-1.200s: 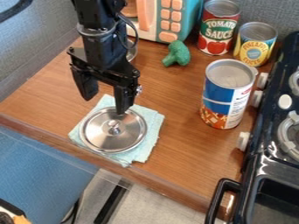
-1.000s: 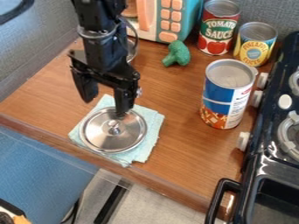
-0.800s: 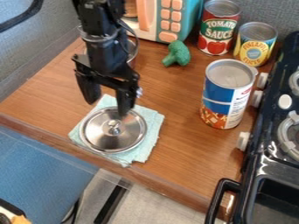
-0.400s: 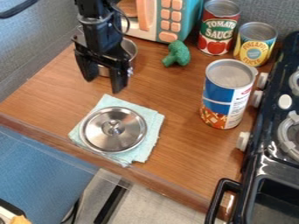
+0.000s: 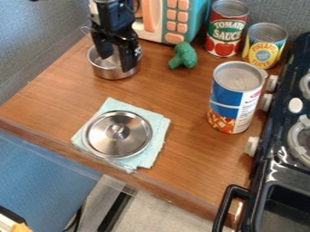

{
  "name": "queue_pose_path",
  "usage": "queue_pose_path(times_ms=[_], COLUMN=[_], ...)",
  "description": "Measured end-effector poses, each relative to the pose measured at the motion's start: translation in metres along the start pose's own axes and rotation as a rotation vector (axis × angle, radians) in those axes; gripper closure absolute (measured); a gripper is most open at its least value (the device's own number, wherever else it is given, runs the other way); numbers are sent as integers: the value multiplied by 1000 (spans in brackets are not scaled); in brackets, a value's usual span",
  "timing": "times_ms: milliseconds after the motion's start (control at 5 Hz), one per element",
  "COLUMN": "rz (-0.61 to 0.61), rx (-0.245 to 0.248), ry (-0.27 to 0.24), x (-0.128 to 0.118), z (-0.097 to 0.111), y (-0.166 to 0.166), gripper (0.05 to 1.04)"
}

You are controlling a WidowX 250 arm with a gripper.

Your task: Move the silver pot on top of the blue cloth

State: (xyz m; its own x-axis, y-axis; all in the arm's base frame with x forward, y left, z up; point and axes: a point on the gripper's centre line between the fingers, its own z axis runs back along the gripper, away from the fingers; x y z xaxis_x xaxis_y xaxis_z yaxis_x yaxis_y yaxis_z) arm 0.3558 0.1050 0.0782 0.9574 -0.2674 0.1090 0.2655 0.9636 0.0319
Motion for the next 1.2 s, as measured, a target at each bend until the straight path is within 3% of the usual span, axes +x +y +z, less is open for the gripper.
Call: queue_pose_path(times_ms=[400,600,1000,1200], rz=[-27,-34,-35,-47], rx=[-18,-15,-33,-30], ry=[57,77,85,87], x=[10,7,2,2], z=[-28,-32,-38,-38], y=[6,6,2,2], gripper=[83,121,714,922])
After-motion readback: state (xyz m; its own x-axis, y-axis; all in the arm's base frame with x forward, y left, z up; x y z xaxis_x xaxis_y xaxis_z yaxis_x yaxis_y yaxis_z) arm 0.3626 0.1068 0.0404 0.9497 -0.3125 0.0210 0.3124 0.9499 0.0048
